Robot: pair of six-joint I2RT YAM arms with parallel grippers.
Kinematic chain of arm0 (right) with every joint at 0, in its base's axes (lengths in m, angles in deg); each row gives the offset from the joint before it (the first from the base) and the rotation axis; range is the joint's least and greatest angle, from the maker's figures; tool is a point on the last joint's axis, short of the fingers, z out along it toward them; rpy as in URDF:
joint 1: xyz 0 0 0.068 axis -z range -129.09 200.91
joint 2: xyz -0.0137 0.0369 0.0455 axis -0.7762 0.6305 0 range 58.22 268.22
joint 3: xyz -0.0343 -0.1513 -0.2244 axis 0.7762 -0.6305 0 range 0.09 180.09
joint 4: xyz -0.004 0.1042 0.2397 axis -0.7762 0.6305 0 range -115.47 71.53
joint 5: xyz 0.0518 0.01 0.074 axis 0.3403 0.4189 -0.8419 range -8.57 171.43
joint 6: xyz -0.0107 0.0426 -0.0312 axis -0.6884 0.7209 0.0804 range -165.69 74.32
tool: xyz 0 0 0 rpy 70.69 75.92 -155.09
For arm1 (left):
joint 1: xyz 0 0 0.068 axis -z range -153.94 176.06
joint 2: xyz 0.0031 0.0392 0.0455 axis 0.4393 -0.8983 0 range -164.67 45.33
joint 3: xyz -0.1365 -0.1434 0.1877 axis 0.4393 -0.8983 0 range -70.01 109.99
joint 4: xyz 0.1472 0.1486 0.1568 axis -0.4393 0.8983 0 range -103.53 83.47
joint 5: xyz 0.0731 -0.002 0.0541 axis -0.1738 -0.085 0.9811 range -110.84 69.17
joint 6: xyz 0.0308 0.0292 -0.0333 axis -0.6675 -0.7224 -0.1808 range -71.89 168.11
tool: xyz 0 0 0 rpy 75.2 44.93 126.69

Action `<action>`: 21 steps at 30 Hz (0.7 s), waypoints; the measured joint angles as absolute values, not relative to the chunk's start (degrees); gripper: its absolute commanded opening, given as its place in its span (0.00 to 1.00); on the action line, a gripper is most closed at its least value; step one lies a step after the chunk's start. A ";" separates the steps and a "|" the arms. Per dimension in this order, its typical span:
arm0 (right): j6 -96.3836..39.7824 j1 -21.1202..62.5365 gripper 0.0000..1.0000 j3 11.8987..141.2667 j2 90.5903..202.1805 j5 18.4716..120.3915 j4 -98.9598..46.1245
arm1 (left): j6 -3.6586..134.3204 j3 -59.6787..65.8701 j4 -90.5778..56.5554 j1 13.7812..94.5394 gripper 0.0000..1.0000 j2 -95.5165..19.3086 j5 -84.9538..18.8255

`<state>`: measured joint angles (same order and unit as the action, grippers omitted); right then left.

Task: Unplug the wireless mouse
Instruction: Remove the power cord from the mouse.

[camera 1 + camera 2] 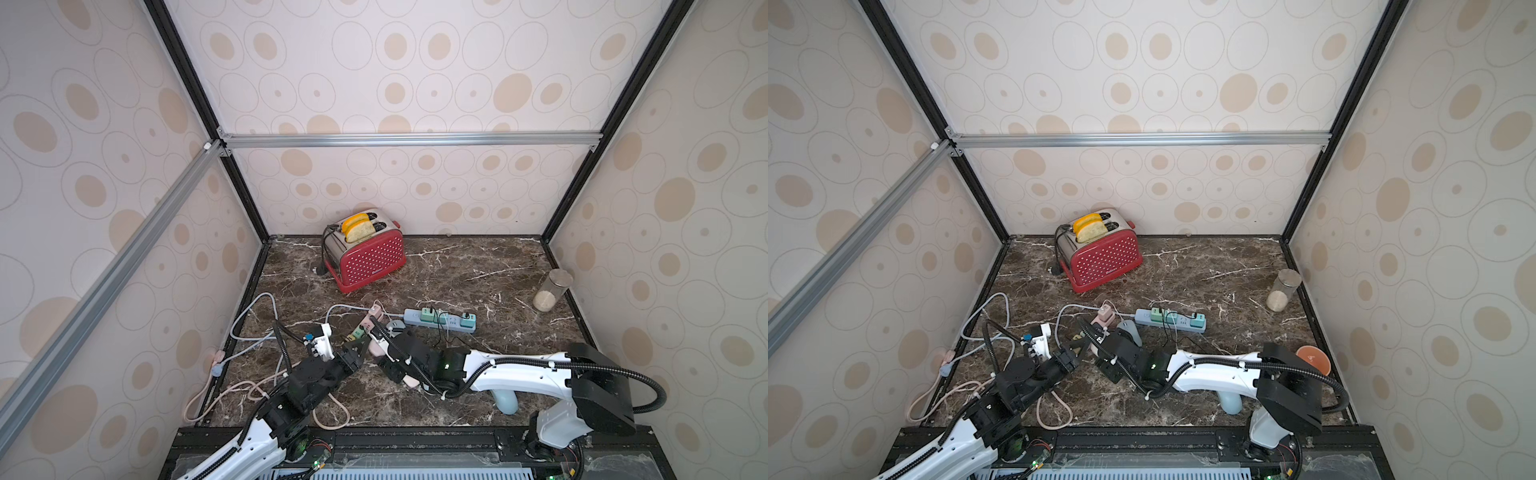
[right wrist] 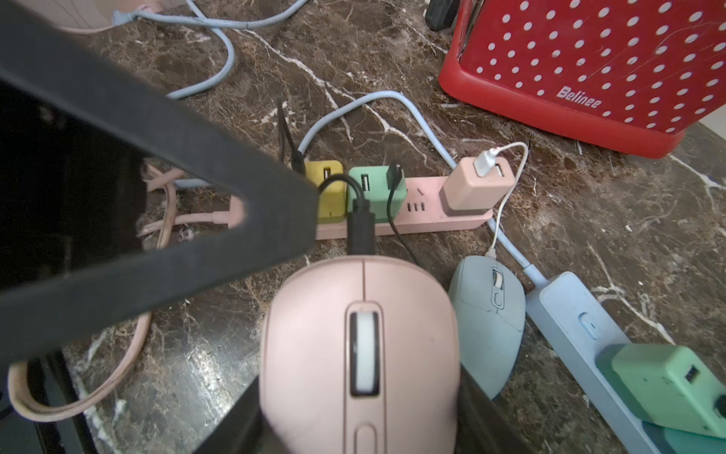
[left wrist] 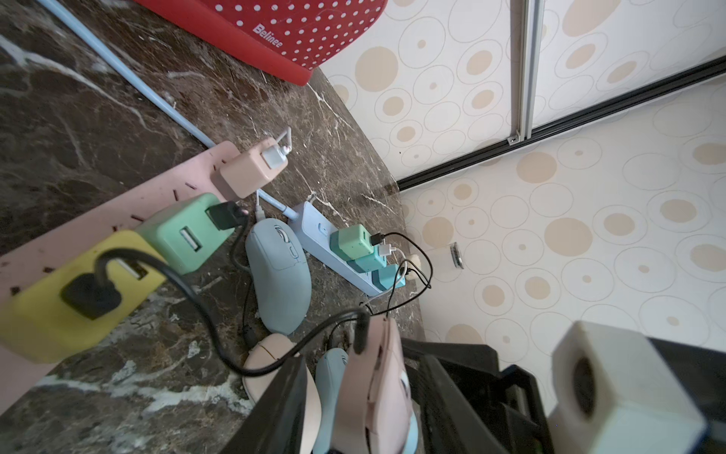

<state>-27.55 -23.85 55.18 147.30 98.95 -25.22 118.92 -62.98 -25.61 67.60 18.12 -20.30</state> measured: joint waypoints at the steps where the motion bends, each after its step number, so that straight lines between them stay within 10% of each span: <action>1: -27.55 -23.85 0.38 54.88 146.91 98.49 -25.56 | 118.89 -62.98 -26.41 67.60 0.43 16.81 -20.28; 21: -27.51 -23.74 0.37 51.47 144.17 90.75 -27.58 | 118.85 -62.96 -31.79 67.62 0.22 12.53 -19.23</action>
<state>-27.51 -23.74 51.47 144.17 90.75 -27.58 118.85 -62.96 -31.79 67.62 12.53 -19.23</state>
